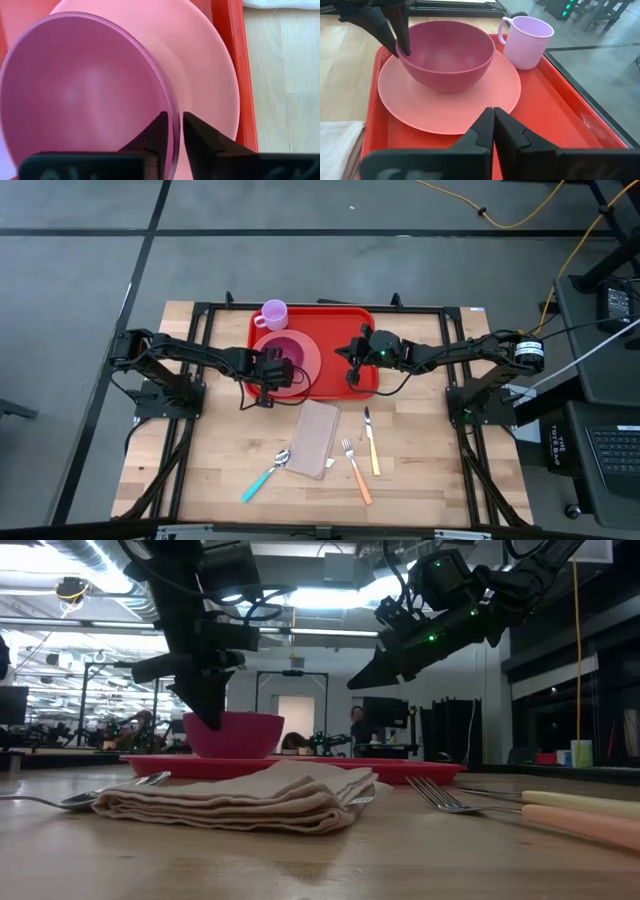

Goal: Set up tray
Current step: Put the pink bowl on top of the light orange plate, then put the white table napkin on top of the orange serving tray to the right of the light orange plate

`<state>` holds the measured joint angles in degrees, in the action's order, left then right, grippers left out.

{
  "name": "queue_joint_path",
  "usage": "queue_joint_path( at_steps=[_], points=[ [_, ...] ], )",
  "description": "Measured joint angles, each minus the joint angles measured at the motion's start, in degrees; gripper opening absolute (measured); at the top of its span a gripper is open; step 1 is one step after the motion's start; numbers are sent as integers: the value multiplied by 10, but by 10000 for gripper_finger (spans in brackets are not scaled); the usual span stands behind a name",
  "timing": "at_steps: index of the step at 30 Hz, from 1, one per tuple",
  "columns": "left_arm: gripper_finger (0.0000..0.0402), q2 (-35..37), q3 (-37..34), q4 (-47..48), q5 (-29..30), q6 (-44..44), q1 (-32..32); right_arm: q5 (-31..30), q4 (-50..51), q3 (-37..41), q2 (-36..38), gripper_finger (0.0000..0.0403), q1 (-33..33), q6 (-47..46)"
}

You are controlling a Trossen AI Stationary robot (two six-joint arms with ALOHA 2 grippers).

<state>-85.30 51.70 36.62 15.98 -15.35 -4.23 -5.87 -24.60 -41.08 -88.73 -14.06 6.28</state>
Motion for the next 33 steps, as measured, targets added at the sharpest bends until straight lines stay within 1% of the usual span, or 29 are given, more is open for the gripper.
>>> queue_joint_path(
  at_steps=[9,15,23,30,33],
  points=[
    [124,0,0,0,45,-5,0,0,0,0,0,14,0,-1],
    [153,2,0,0,41,-13,0,0,0,0,0,14,0,-2],
    [165,33,3,2,40,-15,3,0,0,0,0,14,0,-2],
    [162,82,58,60,39,-2,26,0,0,0,0,14,0,-2],
    [163,108,66,75,32,9,37,0,0,0,0,14,0,0]
  ],
)
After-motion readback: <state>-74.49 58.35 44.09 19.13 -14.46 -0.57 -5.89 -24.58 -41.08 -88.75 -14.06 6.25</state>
